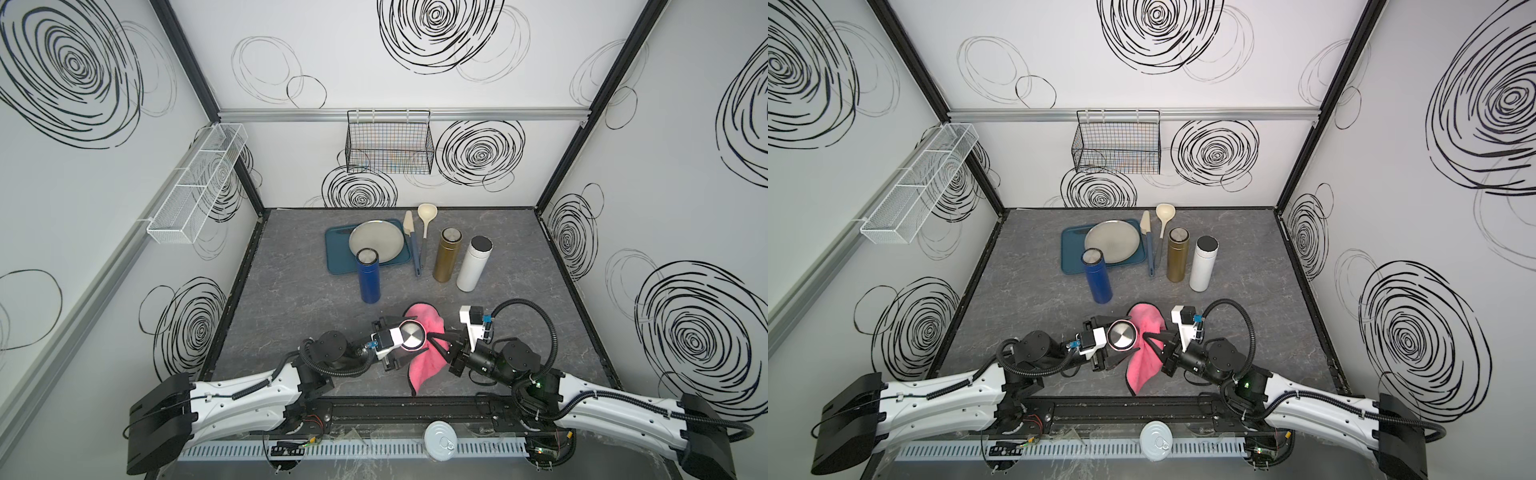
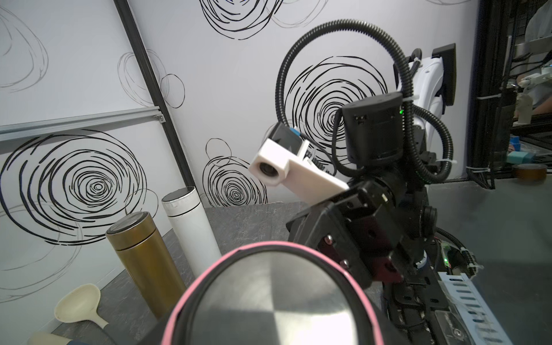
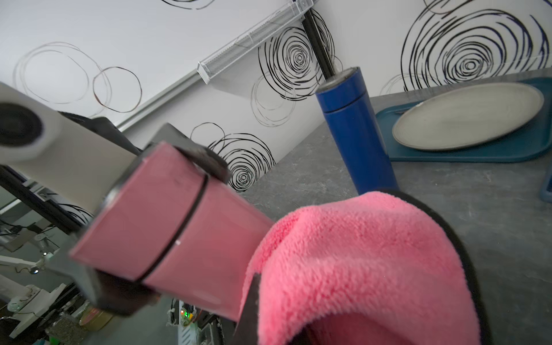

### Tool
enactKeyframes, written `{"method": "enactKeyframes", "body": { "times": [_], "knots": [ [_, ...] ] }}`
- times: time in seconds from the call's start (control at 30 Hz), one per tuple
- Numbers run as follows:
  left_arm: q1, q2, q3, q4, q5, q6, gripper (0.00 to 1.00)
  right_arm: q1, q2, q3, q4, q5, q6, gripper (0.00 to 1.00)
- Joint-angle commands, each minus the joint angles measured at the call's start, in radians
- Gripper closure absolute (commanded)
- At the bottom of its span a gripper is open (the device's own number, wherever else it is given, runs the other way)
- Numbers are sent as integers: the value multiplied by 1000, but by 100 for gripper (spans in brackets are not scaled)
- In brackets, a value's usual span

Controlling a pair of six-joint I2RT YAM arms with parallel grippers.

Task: Wipe the surface of the thermos
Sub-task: Wipe the dirt from the surface of the thermos.

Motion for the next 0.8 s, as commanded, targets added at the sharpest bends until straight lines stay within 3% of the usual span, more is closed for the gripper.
{"method": "enactKeyframes", "body": {
  "times": [0.0, 0.3, 0.4, 0.63, 0.77],
  "knots": [
    [-2, -25, 51, 110, 27, -10, 100, 9, -10, 115, -34, -49, -42, 100],
    [-7, -30, 49, 139, 26, 1, 100, -31, 190, -59, 237, -33, 77, 100],
    [-10, -25, 53, 136, 27, 16, 100, -37, 237, -68, 242, -40, 97, 100],
    [-21, -42, 21, 190, 19, 35, 100, -22, 71, 41, 90, -63, 26, 100],
    [-25, -53, 19, 180, 22, 43, 100, -20, 24, 40, 137, -109, 26, 100]
  ]
}}
